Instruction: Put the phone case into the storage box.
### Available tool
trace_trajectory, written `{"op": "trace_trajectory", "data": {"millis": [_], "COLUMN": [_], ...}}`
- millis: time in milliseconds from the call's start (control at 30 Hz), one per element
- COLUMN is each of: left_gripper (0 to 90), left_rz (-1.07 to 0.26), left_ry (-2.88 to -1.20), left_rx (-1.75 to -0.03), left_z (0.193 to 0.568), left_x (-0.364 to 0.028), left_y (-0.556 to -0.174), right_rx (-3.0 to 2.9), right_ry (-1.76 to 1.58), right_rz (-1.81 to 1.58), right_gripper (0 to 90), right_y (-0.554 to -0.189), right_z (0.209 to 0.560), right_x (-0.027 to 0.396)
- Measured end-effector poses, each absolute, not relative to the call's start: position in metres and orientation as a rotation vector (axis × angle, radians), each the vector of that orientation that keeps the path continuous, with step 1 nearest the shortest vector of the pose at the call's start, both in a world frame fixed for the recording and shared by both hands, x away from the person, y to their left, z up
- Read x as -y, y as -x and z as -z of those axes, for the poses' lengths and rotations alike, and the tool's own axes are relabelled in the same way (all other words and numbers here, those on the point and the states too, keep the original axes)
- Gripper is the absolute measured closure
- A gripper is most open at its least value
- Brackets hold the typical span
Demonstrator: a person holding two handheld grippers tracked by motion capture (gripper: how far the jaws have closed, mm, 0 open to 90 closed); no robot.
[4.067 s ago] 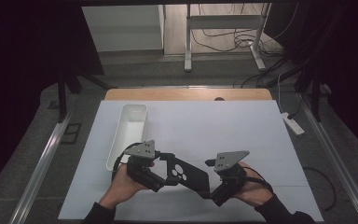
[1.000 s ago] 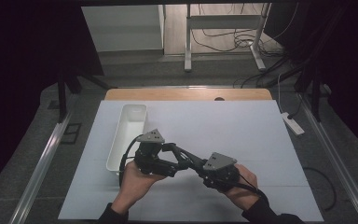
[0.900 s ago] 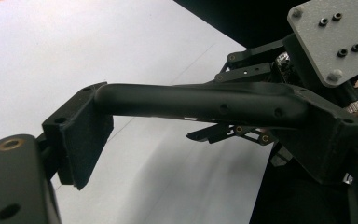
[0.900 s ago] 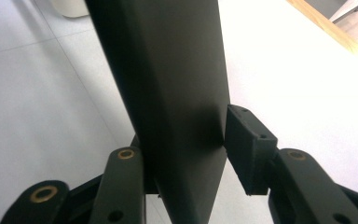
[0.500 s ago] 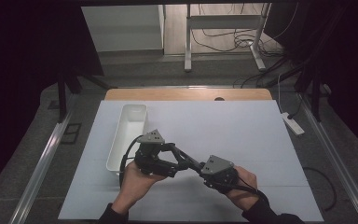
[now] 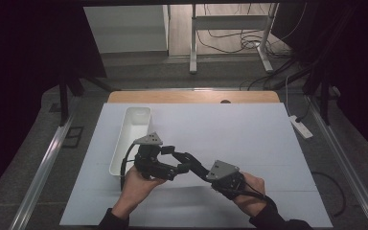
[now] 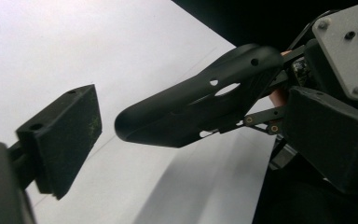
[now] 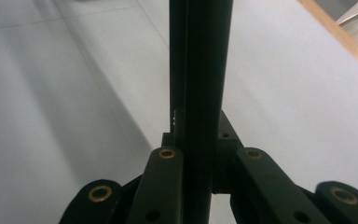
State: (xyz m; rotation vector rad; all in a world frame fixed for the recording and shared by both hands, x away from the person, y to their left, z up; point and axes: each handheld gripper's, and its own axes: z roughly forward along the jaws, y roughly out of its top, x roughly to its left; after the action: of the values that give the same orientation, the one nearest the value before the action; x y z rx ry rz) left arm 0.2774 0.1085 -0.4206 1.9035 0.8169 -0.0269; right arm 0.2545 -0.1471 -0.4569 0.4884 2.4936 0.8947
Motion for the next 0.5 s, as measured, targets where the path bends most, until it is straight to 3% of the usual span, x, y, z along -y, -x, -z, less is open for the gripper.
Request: {"op": "trace_trajectory", "data": {"millis": [500], "left_gripper": [0.5], "left_rz": [-0.086], "left_ry": [-1.948], "left_rx": [-0.721], "left_z": [0.420], "left_x": [-0.116], "left_y": [-0.272], "right_rx": [-2.580], "right_ry": [-0.563], "right_rz": [-1.034], "right_gripper": [85.1], "right_y": [-0.259], "right_z": [0.449], "right_x": [0.158]}}
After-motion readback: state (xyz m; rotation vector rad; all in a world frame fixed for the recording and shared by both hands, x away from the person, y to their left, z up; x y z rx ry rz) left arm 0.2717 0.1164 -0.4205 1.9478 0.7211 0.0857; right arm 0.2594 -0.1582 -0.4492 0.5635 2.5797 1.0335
